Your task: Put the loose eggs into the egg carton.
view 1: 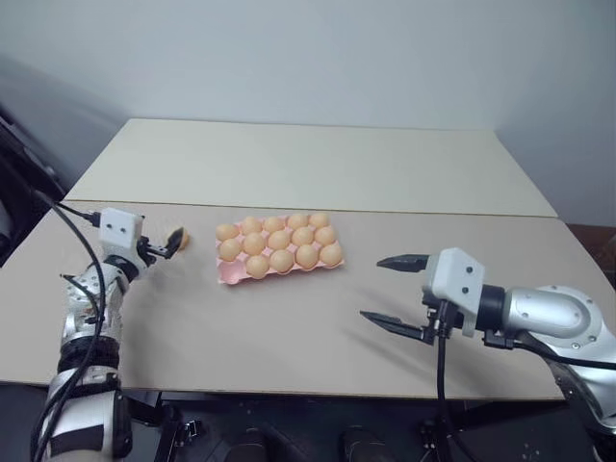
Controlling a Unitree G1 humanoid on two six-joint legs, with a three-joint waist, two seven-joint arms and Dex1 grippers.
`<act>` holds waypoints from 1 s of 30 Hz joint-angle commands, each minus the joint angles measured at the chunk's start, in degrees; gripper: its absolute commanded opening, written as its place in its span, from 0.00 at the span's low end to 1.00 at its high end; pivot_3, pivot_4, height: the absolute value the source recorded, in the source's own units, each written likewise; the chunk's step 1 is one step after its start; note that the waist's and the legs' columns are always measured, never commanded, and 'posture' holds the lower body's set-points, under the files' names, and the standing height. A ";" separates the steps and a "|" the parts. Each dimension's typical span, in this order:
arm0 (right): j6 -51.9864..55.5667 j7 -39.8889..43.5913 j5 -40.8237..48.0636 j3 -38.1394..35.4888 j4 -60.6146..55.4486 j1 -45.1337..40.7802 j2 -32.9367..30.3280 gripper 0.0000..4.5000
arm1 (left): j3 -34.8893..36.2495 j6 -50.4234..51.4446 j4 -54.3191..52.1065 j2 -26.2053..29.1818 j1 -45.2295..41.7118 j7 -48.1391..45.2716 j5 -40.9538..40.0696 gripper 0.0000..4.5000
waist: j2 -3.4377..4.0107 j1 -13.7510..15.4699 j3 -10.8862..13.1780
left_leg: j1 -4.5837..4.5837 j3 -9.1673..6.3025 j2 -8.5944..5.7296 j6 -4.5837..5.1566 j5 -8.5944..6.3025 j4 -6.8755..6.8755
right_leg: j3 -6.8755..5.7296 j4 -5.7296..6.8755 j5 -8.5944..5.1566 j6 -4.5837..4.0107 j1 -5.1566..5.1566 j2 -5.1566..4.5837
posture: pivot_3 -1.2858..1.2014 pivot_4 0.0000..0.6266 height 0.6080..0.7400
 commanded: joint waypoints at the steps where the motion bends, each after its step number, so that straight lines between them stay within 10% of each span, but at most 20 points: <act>1: 0.73 -1.14 0.42 -2.62 -2.42 0.45 -0.86 1.00 | -0.30 -4.25 6.08 0.44 -3.87 1.31 1.25 0.99 | -0.01 0.09 0.00 | 0.00 0.00 0.00 0.00 0.00 0.00 | 0.00 0.01 0.00 0.00 0.00 0.00 | 0.52 0.24 1.00; 24: 1.26 -2.89 -0.46 -2.89 -1.91 0.73 -1.38 1.00 | -2.67 -8.10 24.59 -1.96 -13.50 3.70 5.00 0.99 | -0.02 0.10 0.00 | -0.03 -0.02 -0.03 0.00 0.00 0.01 | -0.02 0.01 -0.01 0.04 0.00 -0.01 | 0.52 0.24 1.00; 30: 1.36 -3.45 -0.70 -2.90 -1.90 0.91 -1.28 1.00 | -2.23 -8.42 24.98 -2.47 -13.96 4.07 5.05 0.64 | -0.02 0.03 0.00 | -0.03 -0.02 -0.03 0.00 0.00 0.01 | -0.02 0.02 -0.01 0.04 0.00 -0.01 | 0.52 0.24 1.00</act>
